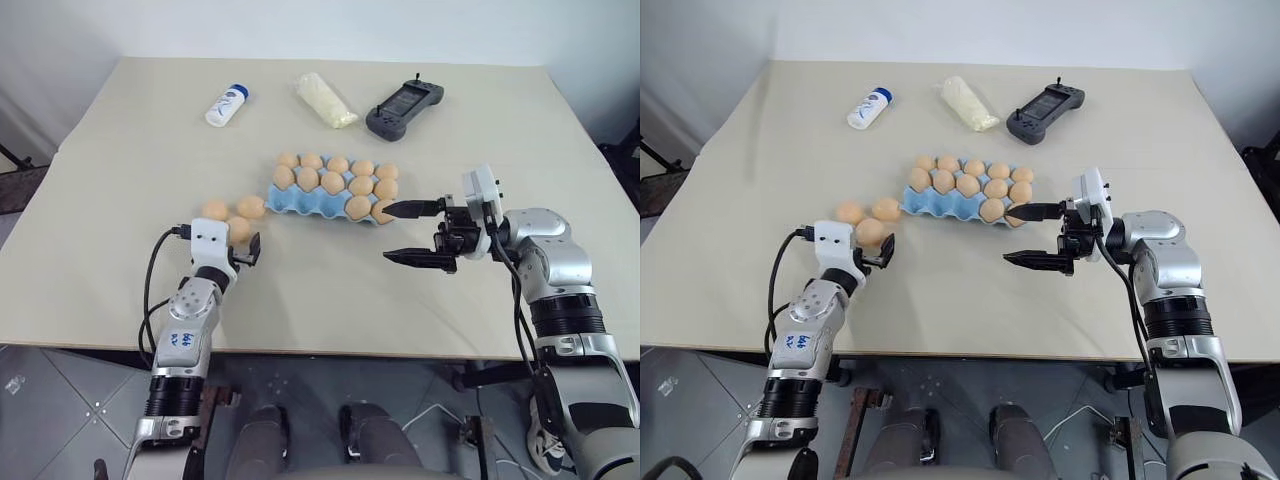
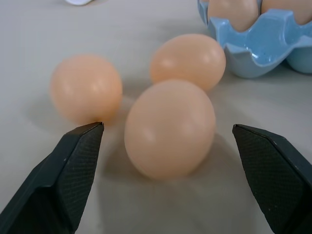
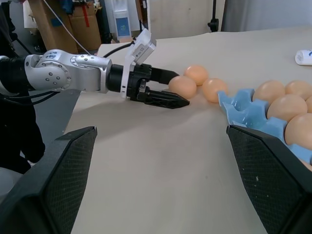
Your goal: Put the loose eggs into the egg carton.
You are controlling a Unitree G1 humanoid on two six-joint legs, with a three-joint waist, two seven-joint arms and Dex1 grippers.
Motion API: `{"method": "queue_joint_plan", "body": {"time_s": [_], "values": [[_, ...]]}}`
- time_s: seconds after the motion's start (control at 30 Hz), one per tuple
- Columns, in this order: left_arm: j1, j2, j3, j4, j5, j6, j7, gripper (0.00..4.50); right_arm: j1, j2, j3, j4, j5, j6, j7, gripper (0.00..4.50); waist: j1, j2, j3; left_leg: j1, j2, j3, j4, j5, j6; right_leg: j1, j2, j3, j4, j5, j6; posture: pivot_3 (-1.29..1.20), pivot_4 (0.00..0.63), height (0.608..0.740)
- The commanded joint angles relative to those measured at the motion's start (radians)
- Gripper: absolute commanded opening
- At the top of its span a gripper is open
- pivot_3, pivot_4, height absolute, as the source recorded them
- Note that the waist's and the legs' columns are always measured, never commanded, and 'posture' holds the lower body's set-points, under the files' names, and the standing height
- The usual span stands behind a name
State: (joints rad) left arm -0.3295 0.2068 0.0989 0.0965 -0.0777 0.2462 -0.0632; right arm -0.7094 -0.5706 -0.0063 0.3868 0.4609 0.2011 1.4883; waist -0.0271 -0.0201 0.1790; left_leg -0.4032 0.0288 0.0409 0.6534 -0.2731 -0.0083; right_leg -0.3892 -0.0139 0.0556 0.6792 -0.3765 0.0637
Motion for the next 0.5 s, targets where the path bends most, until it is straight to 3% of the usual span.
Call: {"method": "queue_joint_plan", "body": {"time_s": [0.03, 0.13, 0.17, 0.23, 0.43, 0.5], "values": [[-0.045, 0.008, 0.003, 0.055, 0.012, -0.058, -0.013, 4.50, 0.002, -0.003, -0.010, -0.034, 0.006, 0.001, -0.004, 4.46, 0.000, 0.000, 0.000, 0.000, 0.000, 0.000, 0.000, 0.000, 0.000, 0.000, 0.000, 0.000, 0.000, 0.000, 0.000, 0.00, 0.150, 0.740], [-0.074, 0.008, 0.001, 0.108, 0.016, -0.087, -0.018, 4.50, 0.004, -0.004, -0.008, -0.036, 0.004, 0.000, -0.008, 4.46, 0.000, 0.000, 0.000, 0.000, 0.000, 0.000, 0.001, 0.000, 0.000, 0.000, 0.000, 0.000, 0.000, 0.000, 0.000, 0.00, 0.150, 0.740], [-0.082, 0.007, -0.002, 0.123, 0.021, -0.099, -0.019, 4.31, 0.004, -0.003, -0.008, -0.036, 0.004, 0.000, -0.011, 4.49, 0.000, 0.000, 0.000, 0.000, 0.000, 0.000, 0.001, 0.000, 0.000, 0.000, 0.000, 0.000, 0.000, 0.000, 0.000, 0.00, 0.150, 0.740], [-0.088, 0.004, -0.006, 0.140, 0.021, -0.111, -0.024, 3.92, 0.006, -0.004, -0.009, -0.038, 0.002, -0.001, -0.015, 4.50, 0.000, 0.000, 0.000, 0.000, 0.000, 0.000, 0.001, 0.000, 0.000, 0.000, 0.000, 0.000, 0.000, 0.000, 0.000, 0.00, 0.150, 0.740], [-0.060, -0.010, -0.023, 0.100, 0.022, -0.096, -0.034, 2.06, 0.016, -0.007, -0.013, -0.050, 0.000, 0.001, -0.027, 4.50, 0.001, 0.000, 0.000, 0.000, 0.000, 0.000, 0.001, 0.000, 0.000, 0.000, 0.000, 0.000, 0.001, 0.000, 0.000, 0.00, 0.150, 0.740], [-0.040, -0.014, -0.032, 0.061, 0.024, -0.083, -0.034, 1.81, 0.020, -0.007, -0.014, -0.054, 0.000, 0.001, -0.030, 4.50, 0.000, 0.000, 0.000, 0.000, 0.000, 0.000, 0.001, 0.000, 0.000, 0.000, 0.000, 0.000, 0.000, 0.000, 0.000, 0.00, 0.150, 0.740]]}}
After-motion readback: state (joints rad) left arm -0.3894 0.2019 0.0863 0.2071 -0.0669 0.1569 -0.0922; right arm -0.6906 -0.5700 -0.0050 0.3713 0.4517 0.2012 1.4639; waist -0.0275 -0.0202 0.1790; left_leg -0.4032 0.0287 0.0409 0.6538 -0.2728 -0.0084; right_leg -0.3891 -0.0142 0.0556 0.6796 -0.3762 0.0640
